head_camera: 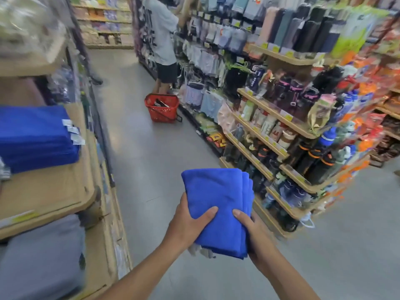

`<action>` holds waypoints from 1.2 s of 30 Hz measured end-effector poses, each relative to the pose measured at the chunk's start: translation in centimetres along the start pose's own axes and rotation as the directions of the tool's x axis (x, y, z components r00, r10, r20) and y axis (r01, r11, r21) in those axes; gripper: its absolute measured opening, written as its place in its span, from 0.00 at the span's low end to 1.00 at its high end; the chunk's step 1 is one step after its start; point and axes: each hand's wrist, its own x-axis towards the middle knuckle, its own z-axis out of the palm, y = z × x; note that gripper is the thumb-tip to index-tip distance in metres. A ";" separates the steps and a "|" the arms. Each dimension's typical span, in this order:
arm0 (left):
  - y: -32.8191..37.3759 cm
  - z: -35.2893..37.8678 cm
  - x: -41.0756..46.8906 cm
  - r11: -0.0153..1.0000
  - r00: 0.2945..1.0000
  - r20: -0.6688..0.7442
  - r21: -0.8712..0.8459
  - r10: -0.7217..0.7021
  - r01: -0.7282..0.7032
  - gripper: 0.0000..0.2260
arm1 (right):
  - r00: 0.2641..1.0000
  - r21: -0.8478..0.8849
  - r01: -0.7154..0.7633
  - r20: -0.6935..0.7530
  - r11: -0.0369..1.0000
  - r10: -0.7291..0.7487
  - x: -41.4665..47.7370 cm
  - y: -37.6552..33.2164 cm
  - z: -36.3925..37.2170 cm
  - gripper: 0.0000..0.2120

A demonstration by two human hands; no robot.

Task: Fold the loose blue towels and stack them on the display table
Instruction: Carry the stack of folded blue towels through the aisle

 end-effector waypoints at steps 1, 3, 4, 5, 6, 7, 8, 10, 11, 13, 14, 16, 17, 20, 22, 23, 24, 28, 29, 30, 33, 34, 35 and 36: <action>0.0 -0.1 1.3 1.000 0.998 -0.067 -0.008 -0.015 0.014 0.38 | 0.998 -0.022 -0.025 0.053 0.999 0.026 2.4 -1.0 0.2 0.41; 0.0 -1.0 3.6 0.998 0.978 -0.198 -0.032 -0.064 0.059 0.39 | 0.985 -0.085 -0.058 0.156 0.995 0.070 6.8 -2.6 1.4 0.42; 0.1 -1.7 4.5 0.996 0.965 -0.249 -0.052 -0.083 0.072 0.39 | 0.972 -0.112 -0.070 0.216 0.991 0.093 8.8 -3.3 2.5 0.42; 0.0 -2.5 5.3 0.995 0.950 -0.298 -0.071 -0.092 0.074 0.39 | 0.954 -0.136 -0.085 0.275 0.987 0.120 10.6 -4.0 3.7 0.41; -0.1 -3.3 6.1 0.994 0.931 -0.352 -0.084 -0.099 0.074 0.39 | 0.933 -0.167 -0.097 0.327 0.981 0.148 12.3 -4.5 5.0 0.41; -0.3 -4.3 6.9 0.993 0.907 -0.407 -0.096 -0.107 0.074 0.40 | 0.913 -0.206 -0.098 0.372 0.974 0.170 14.0 -5.0 6.5 0.41; -0.2 -5.1 7.6 0.991 0.884 -0.452 -0.105 -0.117 0.078 0.40 | 0.895 -0.231 -0.091 0.408 0.969 0.181 15.4 -5.6 7.8 0.41; -0.2 -7.3 9.0 0.990 0.820 -0.560 -0.123 -0.120 0.061 0.43 | 0.847 -0.286 -0.068 0.490 0.956 0.206 18.3 -6.7 11.3 0.42; 0.0 -8.5 9.7 0.991 0.786 -0.609 -0.124 -0.111 0.043 0.44 | 0.823 -0.315 -0.047 0.526 0.948 0.216 19.7 -7.4 13.1 0.43; 0.9 -11.4 11.2 0.992 0.719 -0.690 -0.126 -0.088 0.001 0.44 | 0.769 -0.353 0.009 0.601 0.936 0.219 22.0 -9.1 17.4 0.43; 1.5 -12.8 11.5 0.991 0.679 -0.731 -0.129 -0.076 -0.029 0.42 | 0.734 -0.366 0.036 0.641 0.930 0.224 22.9 -9.8 19.5 0.43; 3.2 -15.4 11.7 0.990 0.594 -0.804 -0.106 -0.032 -0.090 0.40 | 0.670 -0.371 0.099 0.711 0.923 0.214 24.0 -11.2 23.7 0.43; 4.1 -16.6 11.4 0.989 0.545 -0.838 -0.094 -0.018 -0.113 0.39 | 0.627 -0.371 0.134 0.750 0.919 0.211 24.2 -11.9 26.1 0.43; 6.5 -21.0 8.4 0.995 0.393 -0.920 -0.053 -0.014 -0.087 0.35 | 0.428 -0.351 0.212 0.872 0.912 0.236 23.4 -13.3 34.3 0.43; 7.3 -23.9 4.8 0.998 0.269 -0.961 -0.058 -0.059 0.013 0.32 | 0.241 -0.378 0.194 0.913 0.905 0.330 21.7 -13.6 40.3 0.39; 7.7 -25.1 2.8 0.995 0.198 -0.976 -0.083 -0.092 0.056 0.30 | 0.133 -0.416 0.173 0.908 0.893 0.397 20.7 -13.5 43.2 0.35; 8.2 -26.1 1.2 0.990 0.141 -0.983 -0.105 -0.117 0.091 0.27 | 0.034 -0.456 0.144 0.890 0.879 0.456 19.9 -13.3 45.8 0.31; 8.3 -28.2 -1.9 0.976 -0.123 -0.984 -0.147 -0.129 0.158 0.23 | -0.300 -0.670 0.114 0.681 0.734 0.668 18.5 -11.2 54.3 0.24; 7.7 -28.3 -1.4 0.973 -0.165 -0.976 -0.171 -0.145 0.153 0.22 | -0.330 -0.711 0.133 0.626 0.691 0.707 18.9 -10.4 55.7 0.24; 6.8 -28.3 -0.6 0.968 -0.202 -0.965 -0.201 -0.169 0.149 0.20 | -0.340 -0.752 0.149 0.571 0.642 0.747 19.5 -9.6 56.7 0.25; 3.4 -27.4 3.5 0.948 -0.283 -0.928 -0.288 -0.242 0.134 0.10 | -0.349 -0.835 0.183 0.438 0.519 0.829 22.5 -7.3 57.9 0.27; 2.5 -27.2 5.1 0.947 -0.305 -0.916 -0.305 -0.262 0.103 0.09 | -0.348 -0.842 0.202 0.416 0.500 0.840 23.6 -6.8 58.1 0.26; 1.7 -27.0 6.6 0.946 -0.330 -0.902 -0.317 -0.278 0.068 0.10 | -0.340 -0.842 0.220 0.407 0.492 0.848 24.6 -6.6 58.4 0.25; 1.1 -26.9 8.0 0.945 -0.357 -0.888 -0.325 -0.290 0.040 0.11 | -0.330 -0.839 0.231 0.408 0.492 0.851 25.5 -6.5 58.6 0.24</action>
